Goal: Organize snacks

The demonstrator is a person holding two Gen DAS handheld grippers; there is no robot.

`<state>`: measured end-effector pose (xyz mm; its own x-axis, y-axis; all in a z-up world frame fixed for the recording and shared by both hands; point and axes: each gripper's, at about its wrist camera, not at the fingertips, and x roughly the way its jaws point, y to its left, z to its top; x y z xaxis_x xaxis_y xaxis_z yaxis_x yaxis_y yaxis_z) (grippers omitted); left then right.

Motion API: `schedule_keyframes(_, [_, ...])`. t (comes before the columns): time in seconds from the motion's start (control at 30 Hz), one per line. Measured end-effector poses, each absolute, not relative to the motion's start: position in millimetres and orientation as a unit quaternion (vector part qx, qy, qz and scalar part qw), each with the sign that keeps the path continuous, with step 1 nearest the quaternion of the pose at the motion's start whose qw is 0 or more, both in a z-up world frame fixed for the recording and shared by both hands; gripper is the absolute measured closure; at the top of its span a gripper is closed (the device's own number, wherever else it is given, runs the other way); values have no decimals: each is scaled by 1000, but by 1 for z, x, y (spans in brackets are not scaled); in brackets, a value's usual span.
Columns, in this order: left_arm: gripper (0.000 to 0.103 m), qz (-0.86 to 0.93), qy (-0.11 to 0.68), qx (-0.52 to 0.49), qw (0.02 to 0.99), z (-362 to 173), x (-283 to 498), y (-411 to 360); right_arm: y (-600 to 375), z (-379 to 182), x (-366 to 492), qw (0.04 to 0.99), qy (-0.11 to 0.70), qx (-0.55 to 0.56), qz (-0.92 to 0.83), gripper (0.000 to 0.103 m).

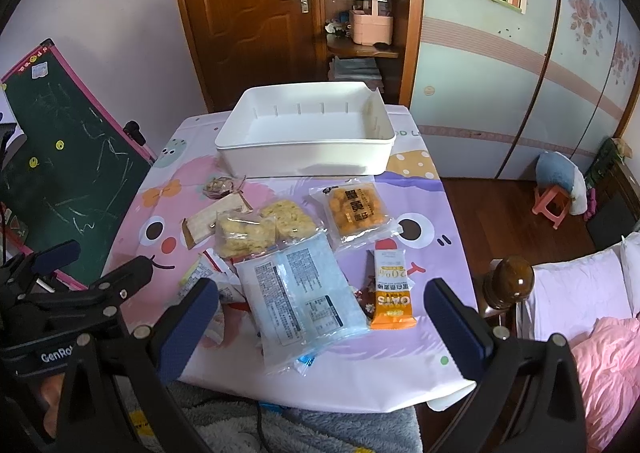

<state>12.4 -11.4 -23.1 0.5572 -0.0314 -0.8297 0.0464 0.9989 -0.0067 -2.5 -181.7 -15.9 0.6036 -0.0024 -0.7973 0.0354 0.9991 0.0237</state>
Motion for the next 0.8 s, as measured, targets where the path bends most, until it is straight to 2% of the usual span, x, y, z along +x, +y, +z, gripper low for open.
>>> schedule_keyframes(0.53, [0,-24,473,2,881,-28,7,-7,-182,-14,3,895,445,8,0,0])
schedule_keyframes(0.8, [0,-23,483,-6,875,-38,13,3,-172,-32,12,888,457,-43,13,0])
